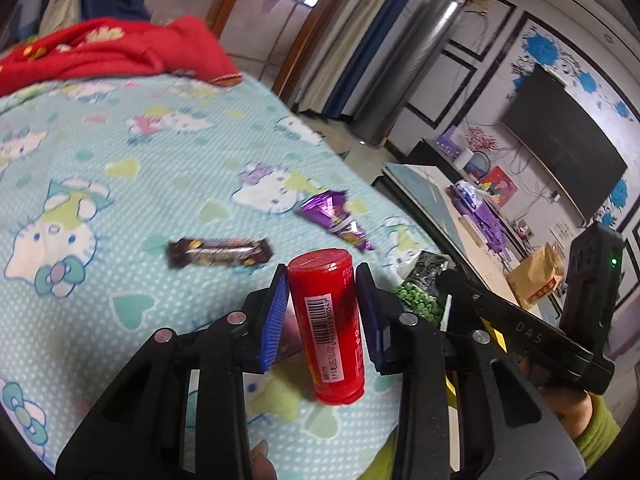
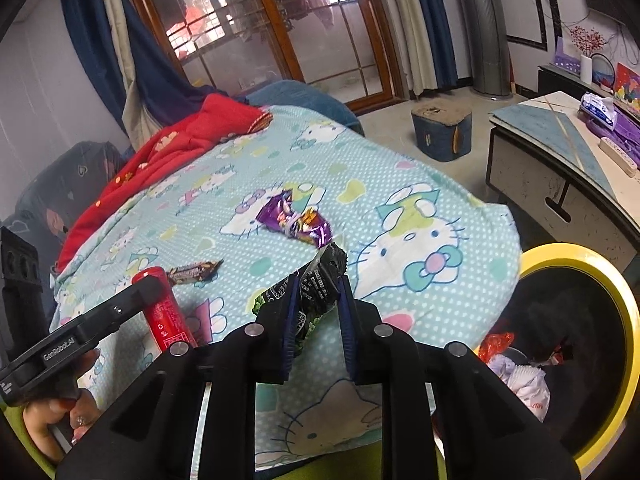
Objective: Collect trash
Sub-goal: 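Carry the red bottle and black wrapper over the yellow bin with both tools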
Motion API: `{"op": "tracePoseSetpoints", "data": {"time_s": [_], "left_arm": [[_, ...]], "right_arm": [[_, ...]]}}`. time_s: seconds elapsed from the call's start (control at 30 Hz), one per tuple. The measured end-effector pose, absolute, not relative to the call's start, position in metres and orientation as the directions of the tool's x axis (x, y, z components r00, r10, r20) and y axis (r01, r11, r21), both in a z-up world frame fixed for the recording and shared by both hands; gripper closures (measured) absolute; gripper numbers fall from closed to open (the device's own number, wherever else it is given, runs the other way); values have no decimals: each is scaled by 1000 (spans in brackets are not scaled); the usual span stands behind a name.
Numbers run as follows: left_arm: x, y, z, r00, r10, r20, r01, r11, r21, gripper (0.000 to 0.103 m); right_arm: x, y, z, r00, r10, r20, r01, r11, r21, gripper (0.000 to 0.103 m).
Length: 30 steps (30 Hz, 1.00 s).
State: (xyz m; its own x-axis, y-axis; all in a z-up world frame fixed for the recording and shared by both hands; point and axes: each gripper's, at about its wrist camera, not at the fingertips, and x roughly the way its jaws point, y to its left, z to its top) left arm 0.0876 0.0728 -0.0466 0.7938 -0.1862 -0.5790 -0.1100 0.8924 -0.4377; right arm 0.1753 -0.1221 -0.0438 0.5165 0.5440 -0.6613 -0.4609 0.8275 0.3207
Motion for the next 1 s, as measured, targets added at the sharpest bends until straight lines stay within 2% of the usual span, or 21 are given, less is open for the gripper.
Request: {"op": "tracePoseSetpoints", "data": {"time_s": [0.4, 1.0], "left_arm": [[103, 35, -19, 824, -212, -526, -2, 926, -377, 77], [128, -37, -6, 802, -317, -507, 158, 930, -333, 77]], "right_arm": [[180, -158, -24, 600, 509, -617, -411, 858, 309, 85], [178, -240, -10, 716, 396, -574, -276, 917, 288, 85]]}}
